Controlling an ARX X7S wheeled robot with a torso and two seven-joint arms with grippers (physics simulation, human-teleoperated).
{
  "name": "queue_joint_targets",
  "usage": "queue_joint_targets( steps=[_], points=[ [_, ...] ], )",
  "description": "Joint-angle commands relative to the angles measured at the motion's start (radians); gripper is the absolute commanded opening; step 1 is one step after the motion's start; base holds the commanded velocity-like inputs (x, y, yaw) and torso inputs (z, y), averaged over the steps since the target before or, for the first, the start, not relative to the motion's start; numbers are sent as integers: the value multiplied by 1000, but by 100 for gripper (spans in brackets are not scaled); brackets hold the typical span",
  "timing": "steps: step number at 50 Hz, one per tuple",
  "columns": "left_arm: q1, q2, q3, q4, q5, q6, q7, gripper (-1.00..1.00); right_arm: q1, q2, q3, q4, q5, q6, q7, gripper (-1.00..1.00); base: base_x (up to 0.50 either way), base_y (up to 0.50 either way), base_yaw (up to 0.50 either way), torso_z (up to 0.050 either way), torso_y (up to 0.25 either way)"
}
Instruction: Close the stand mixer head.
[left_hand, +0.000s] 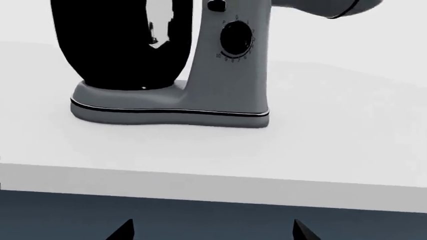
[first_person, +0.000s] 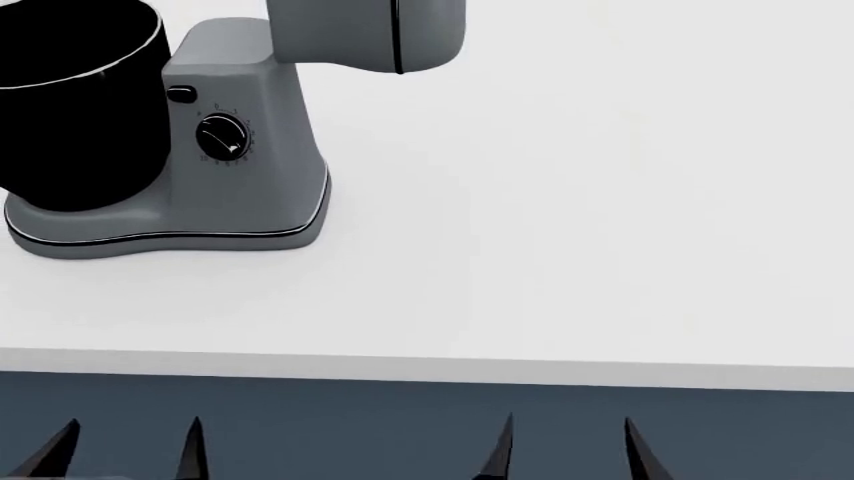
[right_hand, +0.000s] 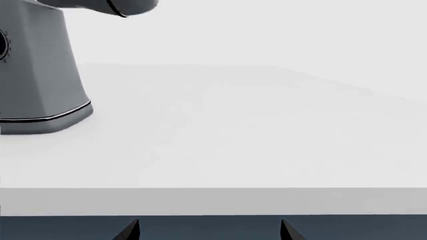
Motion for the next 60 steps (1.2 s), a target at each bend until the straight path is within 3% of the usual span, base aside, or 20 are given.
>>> queue_joint_targets(
  steps=[1,6,10,16,19,21,26,31,38,42,48,60],
  points=[
    [-104,-78,3,384,-71,-429,-82,100,111,31,39,-368,88,351,44,100,0,0,0,0,0],
    [-273,-113,-69,584,-179,-775,-115,100,211,66,104,-534,157,590,70,100,0,0,0,0,0],
    [-273,-153,-111,659,-214,-871,-116,100,250,96,164,-693,215,765,89,100,0,0,0,0,0],
    [-314,-172,-228,789,-298,-1024,-130,100,282,112,188,-749,251,843,90,100,0,0,0,0,0],
    [-272,-193,-231,766,-280,-969,-126,100,299,114,228,-778,278,878,87,100,0,0,0,0,0],
    [-295,-190,-290,794,-330,-1024,-138,100,304,112,267,-785,298,894,83,100,0,0,0,0,0],
    [-293,-286,-361,797,-570,-1001,-301,100,312,126,283,-818,320,921,80,100,0,0,0,0,0],
    [-282,-345,-389,795,-700,-947,-395,100,316,103,325,-829,361,928,76,100,0,0,0,0,0],
    [-249,-378,-366,778,-693,-893,-402,100,319,109,271,-820,363,959,98,100,0,0,0,0,0],
    [-238,-385,-378,772,-705,-882,-409,100,350,113,308,-861,407,1033,110,100,0,0,0,0,0],
    [-220,-393,-401,766,-731,-869,-414,100,353,114,354,-872,448,1016,126,100,155,313,0,0,0],
    [-242,-427,-433,786,-851,-892,-489,100,347,242,408,-868,601,956,263,100,285,359,0,0,0]
  ],
)
